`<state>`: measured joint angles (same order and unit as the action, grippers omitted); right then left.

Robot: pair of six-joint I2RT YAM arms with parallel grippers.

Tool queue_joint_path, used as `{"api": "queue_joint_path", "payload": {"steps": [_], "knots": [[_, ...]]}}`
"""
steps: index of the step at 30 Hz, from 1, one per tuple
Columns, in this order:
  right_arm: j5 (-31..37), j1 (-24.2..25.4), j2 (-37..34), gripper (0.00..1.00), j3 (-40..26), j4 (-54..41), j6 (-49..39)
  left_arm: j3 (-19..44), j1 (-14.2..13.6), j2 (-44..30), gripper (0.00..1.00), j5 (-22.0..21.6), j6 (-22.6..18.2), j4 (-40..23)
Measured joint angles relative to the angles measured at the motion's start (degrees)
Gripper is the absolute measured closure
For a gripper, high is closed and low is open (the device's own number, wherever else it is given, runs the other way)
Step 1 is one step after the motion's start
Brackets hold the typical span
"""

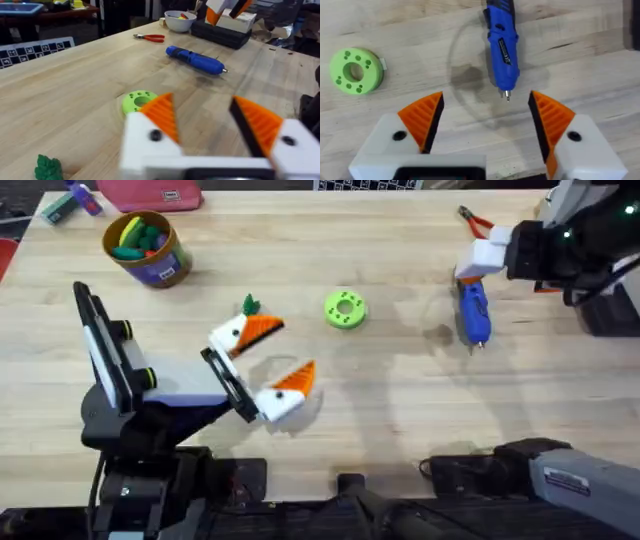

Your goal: Pick up the gripper from the table and insert it into the empty holder that is missing its gripper. Then pick up a screw, insert it into the mounting hole, and use the screwdriver to tighten it. Finally, clean up the table by picking up the vegetable and placing it into the bucket.

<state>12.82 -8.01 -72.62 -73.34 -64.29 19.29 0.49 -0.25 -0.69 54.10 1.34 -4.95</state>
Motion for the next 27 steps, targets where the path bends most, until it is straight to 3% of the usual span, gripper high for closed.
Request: {"api": "queue_joint_path", "payload": {"steps": [4, 5, 6, 20, 27], "knots": [[0.0, 0.0, 0.0, 0.009, 0.0, 0.0, 0.0, 0.0, 0.0, 0.0, 0.816, -0.1, 0.0, 0.0], [0.0, 0.0, 0.0, 0.009, 0.0, 0.0, 0.0, 0.0, 0.0, 0.0, 0.946, -0.1, -0.1, 0.0], [0.0, 0.0, 0.0, 0.007, 0.0, 0.0, 0.0, 0.0, 0.0, 0.0, 0.984, -0.2, -0.3, 0.0], [0.0, 0.2, -0.9, 0.007, 0.0, 1.2, -2.3, 0.0, 0.0, 0.0, 0.992, -0.2, -0.4, 0.0], [-0.2, 5.7, -5.1, 0.008, 0.0, 3.3, -6.4, 0.0, 0.0, 0.0, 0.993, -0.1, -0.4, 0.0]]}}
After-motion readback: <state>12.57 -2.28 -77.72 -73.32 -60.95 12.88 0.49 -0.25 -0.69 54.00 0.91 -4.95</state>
